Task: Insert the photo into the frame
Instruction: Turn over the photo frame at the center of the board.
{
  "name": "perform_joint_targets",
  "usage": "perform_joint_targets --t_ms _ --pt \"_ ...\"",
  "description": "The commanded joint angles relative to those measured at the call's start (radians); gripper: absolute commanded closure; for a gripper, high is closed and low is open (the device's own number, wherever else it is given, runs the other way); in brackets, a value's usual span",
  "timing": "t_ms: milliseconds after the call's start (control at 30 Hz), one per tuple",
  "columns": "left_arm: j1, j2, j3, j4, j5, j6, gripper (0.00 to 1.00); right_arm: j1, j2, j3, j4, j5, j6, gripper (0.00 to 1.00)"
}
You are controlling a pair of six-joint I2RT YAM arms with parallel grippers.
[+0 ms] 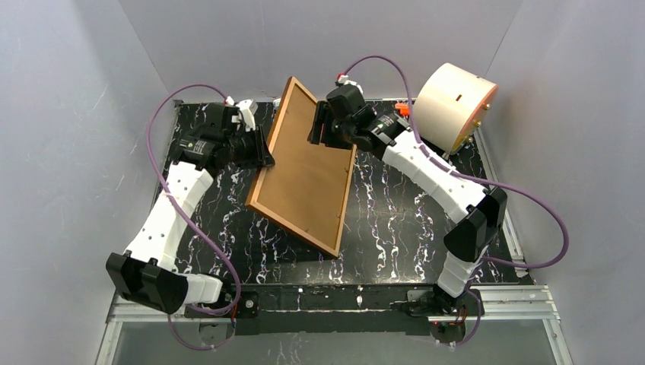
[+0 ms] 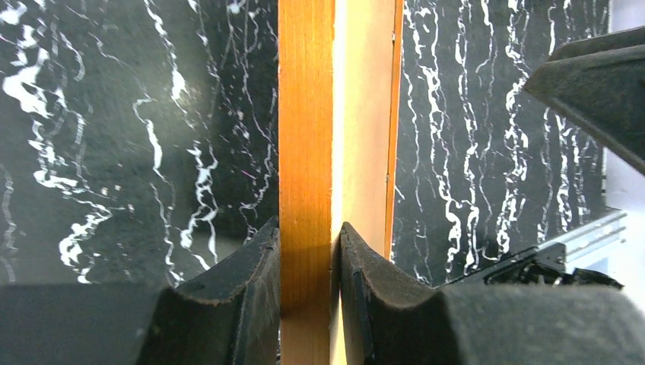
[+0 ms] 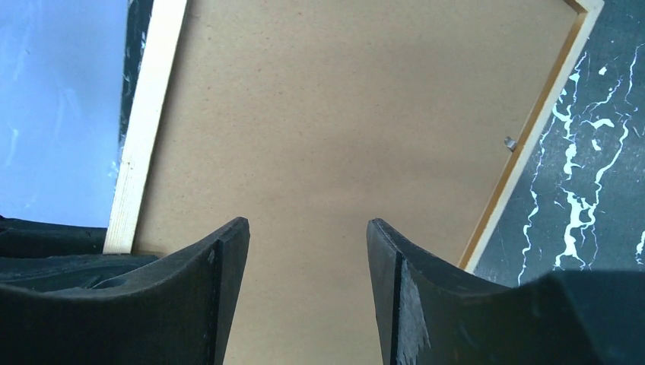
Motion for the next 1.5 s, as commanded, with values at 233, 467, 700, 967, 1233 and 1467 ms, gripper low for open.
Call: perform_joint_targets --t_ms 233,467,700,967,1233,1467 --pt "0.002 0.084 0.343 -0.12 -0.154 0.22 1.0 -0.041 -0.091 -0.026 0.119 -0.181 0.023 0.3" --pt "-0.013 0.104 0.45 -0.127 -0.132 0.256 1.0 -0.046 -0.117 -0.048 0.197 -0.155 0.058 0.2" --pt "-0.086 0.089 0.438 -0.128 -0.161 0.298 1.0 -0.048 -0.081 0.017 0.248 -0.182 0.109 0.11" --pt "-0.13 0.047 0.36 -0.098 -0.159 0.306 1.0 -0.05 0.022 0.132 0.246 -0.185 0.147 0.07" --pt "-0.131 0.043 0.316 -0.086 -0.079 0.305 0.93 -0.05 0.143 0.282 0.157 -0.121 0.108 0.09" --pt "-0.131 0.045 0.3 -0.08 -0.059 0.298 0.9 -0.05 0.225 0.393 0.121 -0.078 0.037 0.09"
